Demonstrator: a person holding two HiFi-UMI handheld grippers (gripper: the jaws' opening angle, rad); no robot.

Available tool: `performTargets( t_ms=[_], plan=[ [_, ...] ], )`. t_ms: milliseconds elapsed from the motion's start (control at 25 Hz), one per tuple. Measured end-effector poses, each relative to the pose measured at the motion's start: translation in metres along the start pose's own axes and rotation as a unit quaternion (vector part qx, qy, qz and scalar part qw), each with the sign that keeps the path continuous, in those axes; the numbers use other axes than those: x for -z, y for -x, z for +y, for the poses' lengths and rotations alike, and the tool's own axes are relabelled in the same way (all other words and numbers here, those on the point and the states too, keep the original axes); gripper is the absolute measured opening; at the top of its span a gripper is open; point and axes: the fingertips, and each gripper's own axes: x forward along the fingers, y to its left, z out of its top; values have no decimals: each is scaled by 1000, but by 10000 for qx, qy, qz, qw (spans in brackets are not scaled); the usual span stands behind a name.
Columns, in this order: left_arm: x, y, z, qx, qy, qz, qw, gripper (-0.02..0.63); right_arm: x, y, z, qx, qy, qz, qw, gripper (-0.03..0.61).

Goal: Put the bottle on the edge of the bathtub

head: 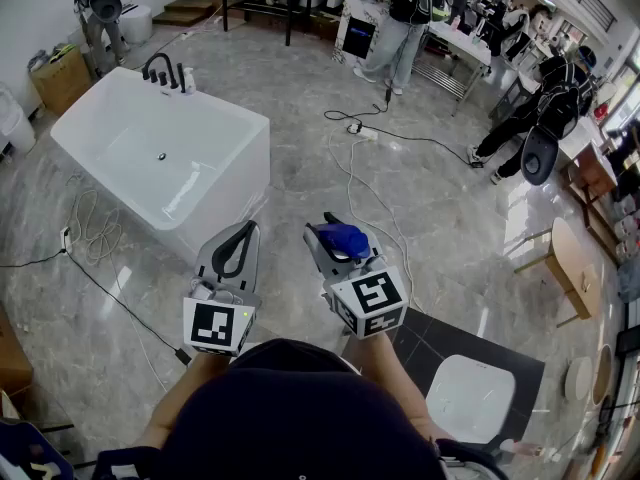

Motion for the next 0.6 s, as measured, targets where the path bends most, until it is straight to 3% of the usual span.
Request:
performTargets(
  t_ms=[240, 600],
  plan=[
    [-4, -10, -4, -4, 101, -139, 9999, 2, 9, -4, -13, -12, -133, -5, 9999, 141],
    [14, -52, 38, -18, 238, -74, 9997, 2, 10, -56, -38, -10, -247, 76, 9997, 141]
  ],
)
